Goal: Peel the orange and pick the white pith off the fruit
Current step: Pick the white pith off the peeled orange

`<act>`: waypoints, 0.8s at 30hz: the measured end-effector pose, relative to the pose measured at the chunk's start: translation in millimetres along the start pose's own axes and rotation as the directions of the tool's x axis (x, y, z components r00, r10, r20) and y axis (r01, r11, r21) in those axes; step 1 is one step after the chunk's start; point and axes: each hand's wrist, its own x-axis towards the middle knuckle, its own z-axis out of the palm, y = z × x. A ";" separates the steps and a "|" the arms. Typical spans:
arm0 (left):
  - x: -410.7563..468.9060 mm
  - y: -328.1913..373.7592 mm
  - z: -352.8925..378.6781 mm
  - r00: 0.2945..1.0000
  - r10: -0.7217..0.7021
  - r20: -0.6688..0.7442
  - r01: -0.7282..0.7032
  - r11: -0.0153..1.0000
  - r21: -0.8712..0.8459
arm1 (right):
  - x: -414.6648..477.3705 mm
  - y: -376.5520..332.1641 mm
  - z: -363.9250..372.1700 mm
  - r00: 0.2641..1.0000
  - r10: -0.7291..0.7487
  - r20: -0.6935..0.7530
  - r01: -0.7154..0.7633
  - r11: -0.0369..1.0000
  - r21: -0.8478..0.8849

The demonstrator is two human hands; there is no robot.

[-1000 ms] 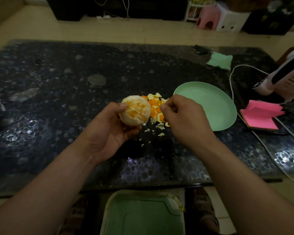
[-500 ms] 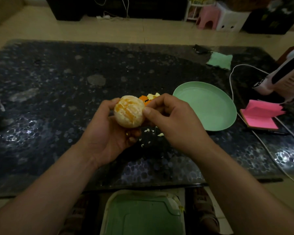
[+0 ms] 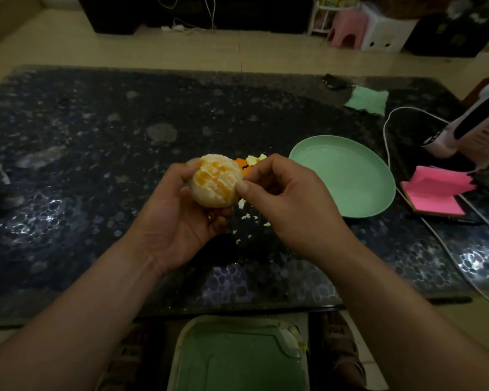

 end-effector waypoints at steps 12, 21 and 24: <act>-3.6 -0.9 8.4 0.995 0.096 -0.023 -0.093 0.990 0.101 | 1.8 0.4 -5.1 0.997 0.040 -0.065 -0.039 0.999 0.013; 0.6 -4.2 8.2 0.981 0.191 -0.027 -0.183 0.967 0.177 | 3.1 1.4 -10.3 0.997 -0.015 -0.079 0.010 0.998 -0.067; 0.7 -3.3 4.8 0.981 0.194 0.020 -0.194 0.961 0.198 | 3.0 2.7 -11.3 0.995 -0.044 -0.086 0.033 0.992 -0.121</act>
